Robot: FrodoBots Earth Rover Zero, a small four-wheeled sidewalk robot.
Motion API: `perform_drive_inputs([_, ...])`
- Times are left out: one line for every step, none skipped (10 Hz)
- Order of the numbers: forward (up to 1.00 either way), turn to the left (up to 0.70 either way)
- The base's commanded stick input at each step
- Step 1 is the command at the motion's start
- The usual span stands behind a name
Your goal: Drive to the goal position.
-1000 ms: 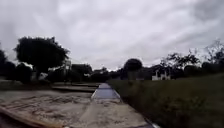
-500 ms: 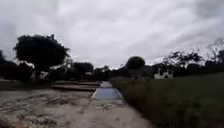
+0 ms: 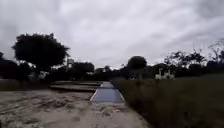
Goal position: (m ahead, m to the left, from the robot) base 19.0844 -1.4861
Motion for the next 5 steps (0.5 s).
perform_drive_inputs([0.5, 0.0])
perform_drive_inputs([0.5, 0.0])
perform_drive_inputs([0.5, 0.0])
perform_drive_inputs([0.5, 0.0])
perform_drive_inputs([0.5, 0.0])
